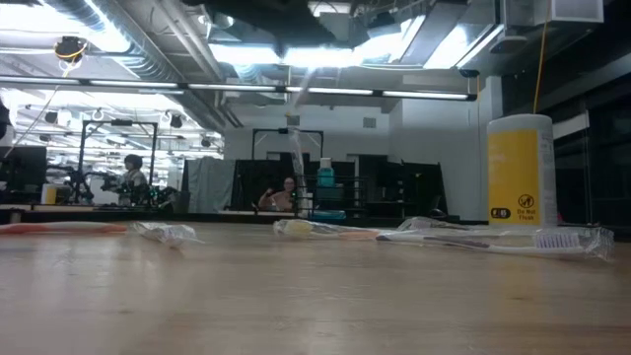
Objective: Pick & Place toothbrushing station
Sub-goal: Put the orange toothbrush into the black wire organizer bin
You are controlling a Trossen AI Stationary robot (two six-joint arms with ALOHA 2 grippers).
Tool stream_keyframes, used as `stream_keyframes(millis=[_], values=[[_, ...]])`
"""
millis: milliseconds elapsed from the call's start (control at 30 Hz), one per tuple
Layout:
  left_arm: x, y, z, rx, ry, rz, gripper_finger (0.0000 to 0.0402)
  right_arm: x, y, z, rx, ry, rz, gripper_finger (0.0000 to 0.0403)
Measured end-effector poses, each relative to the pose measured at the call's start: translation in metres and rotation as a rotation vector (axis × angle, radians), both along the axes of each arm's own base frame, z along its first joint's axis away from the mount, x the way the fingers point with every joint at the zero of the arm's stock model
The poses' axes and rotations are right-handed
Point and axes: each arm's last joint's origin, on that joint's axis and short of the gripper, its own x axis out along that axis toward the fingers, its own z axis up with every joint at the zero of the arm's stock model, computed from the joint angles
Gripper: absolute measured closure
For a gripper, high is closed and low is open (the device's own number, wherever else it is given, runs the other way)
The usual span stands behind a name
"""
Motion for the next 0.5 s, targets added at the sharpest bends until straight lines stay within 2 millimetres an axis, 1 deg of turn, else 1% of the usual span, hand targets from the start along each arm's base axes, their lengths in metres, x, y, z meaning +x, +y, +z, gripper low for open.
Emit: stream_keyframes(millis=[67,100,133,200,267,333,433,500], values=[[-0.019,0.013,0.017,-0.002,-0.156,0.07,0.0398,0.0,0.0,0.0,-0.015,0.009,0.0,0.016],[-0.027,0.018,0.022,-0.005,-0.216,0.094,0.0398,0.0,0.0,0.0,-0.02,0.012,0.001,0.016],[-0.034,0.022,0.026,0.001,-0.278,0.104,0.0398,0.0,0.0,0.0,-0.028,0.016,0.003,0.016],[-0.043,0.029,0.026,-0.006,-0.39,0.119,0.0398,0.0,0.0,0.0,-0.044,0.025,0.004,0.016],[-0.047,0.034,0.016,-0.03,-0.478,0.131,0.0398,0.0,0.0,0.0,-0.06,0.035,0.004,0.016],[-0.049,0.035,0.002,-0.046,-0.543,0.163,0.0398,0.0,0.0,0.001,-0.062,0.034,-0.001,0.016],[-0.055,0.032,-0.02,-0.058,-0.628,0.249,0.0398,-0.001,-0.001,0.003,-0.065,0.032,-0.008,0.016],[-0.058,0.028,-0.037,-0.063,-0.64,0.315,0.0398,-0.001,-0.001,0.004,-0.063,0.037,-0.026,0.016]])
